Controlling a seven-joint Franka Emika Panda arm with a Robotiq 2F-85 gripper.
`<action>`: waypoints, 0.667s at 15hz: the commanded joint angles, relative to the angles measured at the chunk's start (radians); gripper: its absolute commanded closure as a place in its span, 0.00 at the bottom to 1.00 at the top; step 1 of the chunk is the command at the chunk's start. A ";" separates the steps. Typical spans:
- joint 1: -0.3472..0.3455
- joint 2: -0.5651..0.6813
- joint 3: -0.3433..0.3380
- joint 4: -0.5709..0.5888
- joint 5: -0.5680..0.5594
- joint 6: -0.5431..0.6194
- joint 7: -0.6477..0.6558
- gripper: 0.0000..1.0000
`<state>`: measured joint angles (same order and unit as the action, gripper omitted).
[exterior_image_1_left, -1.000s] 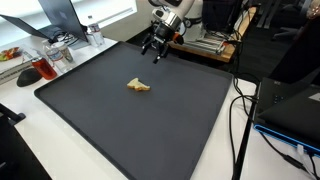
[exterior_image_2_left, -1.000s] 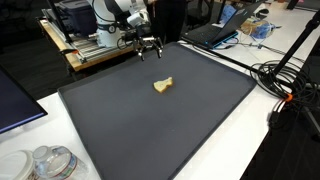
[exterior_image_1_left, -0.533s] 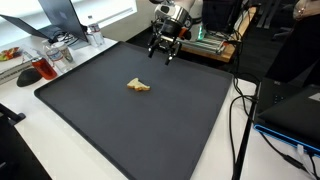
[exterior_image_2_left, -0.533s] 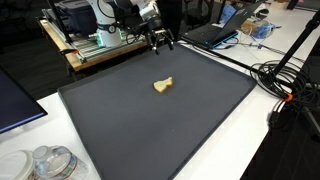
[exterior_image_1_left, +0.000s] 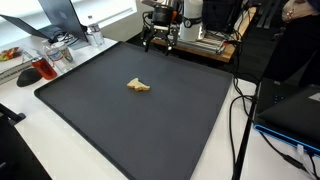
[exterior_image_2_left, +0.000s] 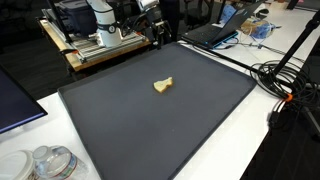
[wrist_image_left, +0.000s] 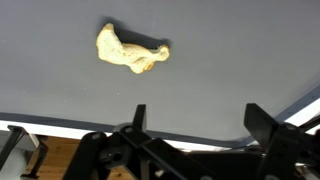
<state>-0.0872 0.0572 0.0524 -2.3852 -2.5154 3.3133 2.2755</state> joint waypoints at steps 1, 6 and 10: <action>-0.063 0.079 -0.109 0.082 0.067 0.168 -0.259 0.00; -0.205 0.247 -0.261 0.196 0.138 0.335 -0.611 0.00; -0.333 0.366 -0.226 0.310 0.134 0.402 -0.720 0.00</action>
<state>-0.3777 0.3225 -0.1857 -2.1783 -2.3985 3.6503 1.6191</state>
